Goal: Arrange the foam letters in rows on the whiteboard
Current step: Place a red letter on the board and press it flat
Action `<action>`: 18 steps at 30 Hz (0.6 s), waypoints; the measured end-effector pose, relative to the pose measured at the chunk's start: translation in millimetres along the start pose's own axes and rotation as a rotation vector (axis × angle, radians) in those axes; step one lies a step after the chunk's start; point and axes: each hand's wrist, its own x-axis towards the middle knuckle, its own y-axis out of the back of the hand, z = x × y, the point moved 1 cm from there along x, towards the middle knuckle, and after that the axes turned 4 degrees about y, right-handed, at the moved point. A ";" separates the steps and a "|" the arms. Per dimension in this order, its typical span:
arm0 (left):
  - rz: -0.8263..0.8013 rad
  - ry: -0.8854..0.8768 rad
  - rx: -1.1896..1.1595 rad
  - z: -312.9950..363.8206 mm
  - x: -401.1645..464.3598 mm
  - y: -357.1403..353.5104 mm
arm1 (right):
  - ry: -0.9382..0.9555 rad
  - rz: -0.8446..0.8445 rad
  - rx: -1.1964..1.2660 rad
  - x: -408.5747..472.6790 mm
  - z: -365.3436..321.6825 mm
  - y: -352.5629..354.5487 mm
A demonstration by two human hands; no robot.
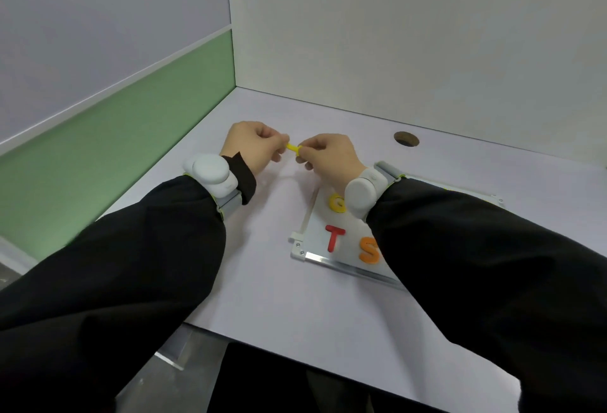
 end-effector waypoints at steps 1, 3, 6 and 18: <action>-0.016 -0.003 -0.010 4.3 -5.0 -2.9 | -0.011 0.010 0.045 -4.4 -2.2 7.3; -0.060 -0.013 -0.002 11.1 -15.6 -8.0 | -0.026 0.019 0.093 -12.3 -4.9 20.9; -0.145 -0.023 0.055 15.7 -30.6 -17.0 | -0.026 0.015 0.077 -21.3 -4.5 37.1; -0.394 -0.220 0.333 31.8 -88.0 -67.7 | 0.043 -0.025 -0.186 -77.7 15.0 111.7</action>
